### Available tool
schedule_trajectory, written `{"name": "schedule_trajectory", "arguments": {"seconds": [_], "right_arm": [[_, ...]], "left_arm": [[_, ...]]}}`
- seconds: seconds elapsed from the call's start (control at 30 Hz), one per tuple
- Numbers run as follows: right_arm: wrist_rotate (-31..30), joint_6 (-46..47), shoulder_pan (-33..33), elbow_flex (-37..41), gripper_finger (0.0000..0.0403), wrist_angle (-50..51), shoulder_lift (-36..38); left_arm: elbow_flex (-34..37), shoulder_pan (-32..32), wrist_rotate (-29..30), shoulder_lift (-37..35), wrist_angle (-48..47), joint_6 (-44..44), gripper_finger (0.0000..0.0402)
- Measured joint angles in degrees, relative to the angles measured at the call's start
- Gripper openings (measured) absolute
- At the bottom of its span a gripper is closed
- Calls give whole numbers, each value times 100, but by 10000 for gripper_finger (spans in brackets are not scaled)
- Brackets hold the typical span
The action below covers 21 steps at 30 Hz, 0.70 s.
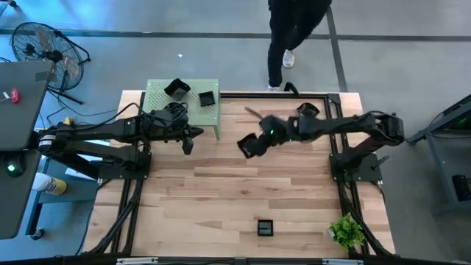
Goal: Pick & Place Mini shaped plates
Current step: Stack the black distorted square plate on top of the stacked black distorted square plate on the shelf
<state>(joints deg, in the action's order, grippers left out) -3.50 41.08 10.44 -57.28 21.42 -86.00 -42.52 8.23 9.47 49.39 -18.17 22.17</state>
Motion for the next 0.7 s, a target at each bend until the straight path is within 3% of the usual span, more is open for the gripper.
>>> {"name": "schedule_trajectory", "arguments": {"seconds": [0.13,0.23,0.5,0.7], "right_arm": [[-164,397,-500,0,2,-704,-522],[46,536,-716,-40,2,-1254,-1018],[110,313,-1092,-1016,1,-1358,-2331],[185,165,-1176,-1701,2,-1364,-2924]], "left_arm": [[0,-2,0,0,0,0,1],[0,0,0,0,-1,-1,1],[0,0,-110,0,0,-133,1],[-2,-2,-340,0,-114,-135,1]]}}
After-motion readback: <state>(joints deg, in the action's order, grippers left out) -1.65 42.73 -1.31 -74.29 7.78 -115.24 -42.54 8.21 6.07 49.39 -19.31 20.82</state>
